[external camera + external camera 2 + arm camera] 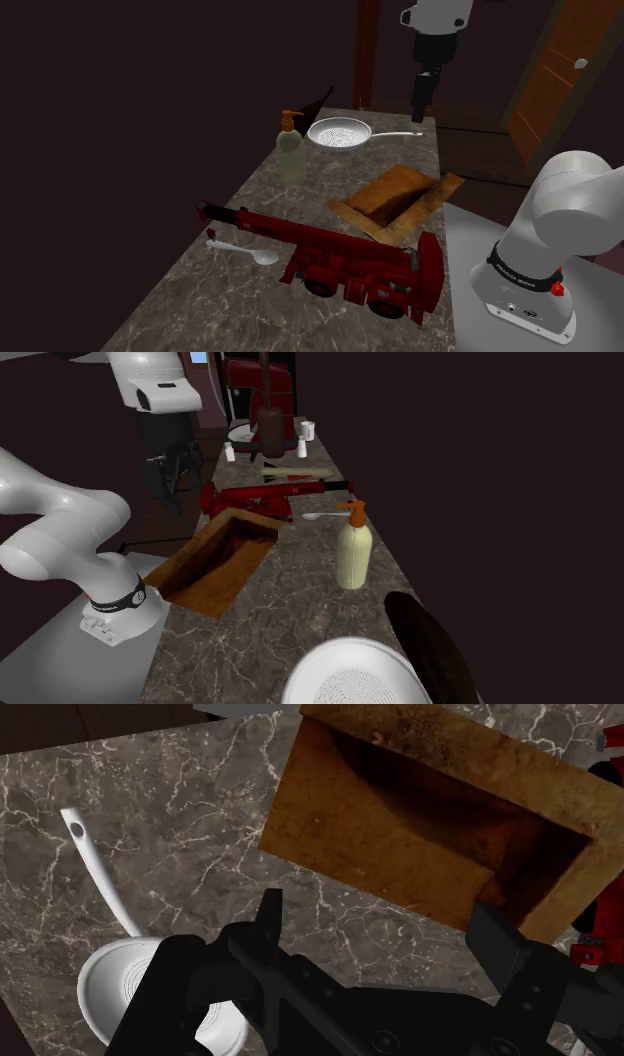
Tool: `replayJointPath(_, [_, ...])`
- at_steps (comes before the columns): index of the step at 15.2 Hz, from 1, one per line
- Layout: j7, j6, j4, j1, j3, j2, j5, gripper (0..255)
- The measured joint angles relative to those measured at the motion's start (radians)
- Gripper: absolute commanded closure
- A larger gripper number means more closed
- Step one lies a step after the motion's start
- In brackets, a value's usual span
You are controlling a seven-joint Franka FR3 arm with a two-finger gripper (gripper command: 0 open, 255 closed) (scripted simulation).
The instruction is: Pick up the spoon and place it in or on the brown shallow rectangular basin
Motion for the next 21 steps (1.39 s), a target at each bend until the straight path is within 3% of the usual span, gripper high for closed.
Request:
replayJointPath(8, [0.064,0.113,0.023,0.036,0.074,0.159,0.064,0])
replayJointPath(21, [0.190,0.296,0.227,0.097,0.216,0.584,0.119,0])
